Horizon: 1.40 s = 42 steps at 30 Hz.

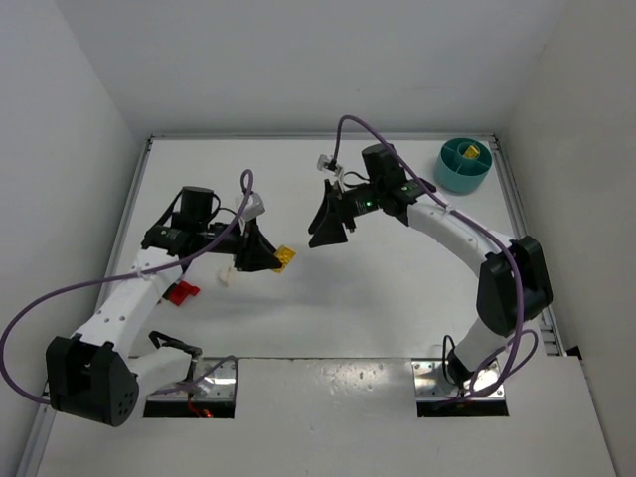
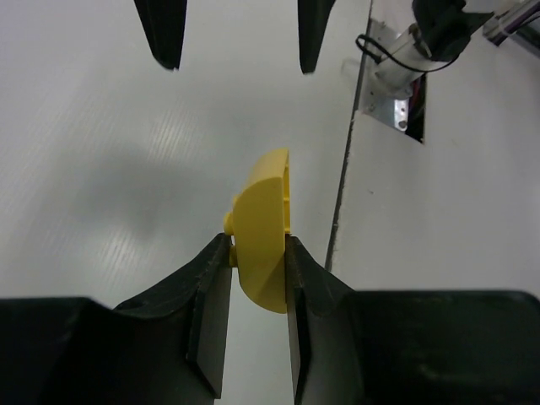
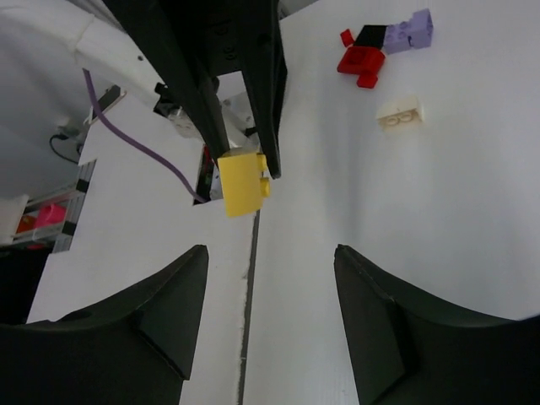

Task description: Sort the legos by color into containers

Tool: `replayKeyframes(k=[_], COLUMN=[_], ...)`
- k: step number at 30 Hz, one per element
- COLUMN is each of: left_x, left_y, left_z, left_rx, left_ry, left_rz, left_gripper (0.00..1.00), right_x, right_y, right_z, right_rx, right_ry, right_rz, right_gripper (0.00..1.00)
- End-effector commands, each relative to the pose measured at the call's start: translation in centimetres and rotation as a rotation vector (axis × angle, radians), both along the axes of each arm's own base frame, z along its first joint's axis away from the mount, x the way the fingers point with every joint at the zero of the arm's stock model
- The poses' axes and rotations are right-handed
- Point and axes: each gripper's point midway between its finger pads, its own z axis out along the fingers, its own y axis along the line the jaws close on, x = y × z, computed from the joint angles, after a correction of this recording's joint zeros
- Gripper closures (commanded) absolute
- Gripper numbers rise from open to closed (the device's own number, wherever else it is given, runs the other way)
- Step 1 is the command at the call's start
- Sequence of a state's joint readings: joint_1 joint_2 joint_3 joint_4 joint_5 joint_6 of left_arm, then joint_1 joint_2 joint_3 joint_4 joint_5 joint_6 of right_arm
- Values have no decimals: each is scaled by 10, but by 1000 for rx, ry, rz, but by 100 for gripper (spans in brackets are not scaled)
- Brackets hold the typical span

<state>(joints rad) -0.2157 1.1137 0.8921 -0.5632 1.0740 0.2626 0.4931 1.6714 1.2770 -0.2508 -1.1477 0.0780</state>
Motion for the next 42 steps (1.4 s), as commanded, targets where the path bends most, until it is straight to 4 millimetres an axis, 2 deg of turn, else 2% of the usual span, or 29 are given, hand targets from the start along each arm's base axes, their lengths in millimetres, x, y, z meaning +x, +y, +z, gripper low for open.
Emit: replayKeyframes(k=[1,5,12,19,24,30,34,39,40,42], left_x=[-4,-4,-5,-7,-7,-11,-11,-6,-6,-2], left_y=[-12,-14,-15,-15,-15,-13,-12,-10,-9,-5], left_z=[32,32,30,30,25,22,20,20,21,15], left_rx=[-107,-119,-130,-132,-132,-127,-123,-98,-94,-76], left_ry=[-10,7,28,28,28,36,34,25,15,27], left_rz=[-77,-82,-93,-91,-91,-82,-71,-26,-19,16], left_gripper=[73,73,73,73,73,73,63,44,37,30], right_x=[-10,-22,-36,-42,-40,-40,-35,-26,-18,-10], right_y=[13,22,35,45,51,54,56,49,45,38], right_z=[33,39,35,32,33,32,31,28,24,20], right_rx=[95,106,100,95,91,82,68,51,31,-9], right_ry=[-115,-118,-100,-99,-92,-93,-91,-72,-83,-94], right_rz=[102,143,191,214,212,201,171,123,77,25], right_gripper=[37,36,36,36,43,65,79,87,89,92])
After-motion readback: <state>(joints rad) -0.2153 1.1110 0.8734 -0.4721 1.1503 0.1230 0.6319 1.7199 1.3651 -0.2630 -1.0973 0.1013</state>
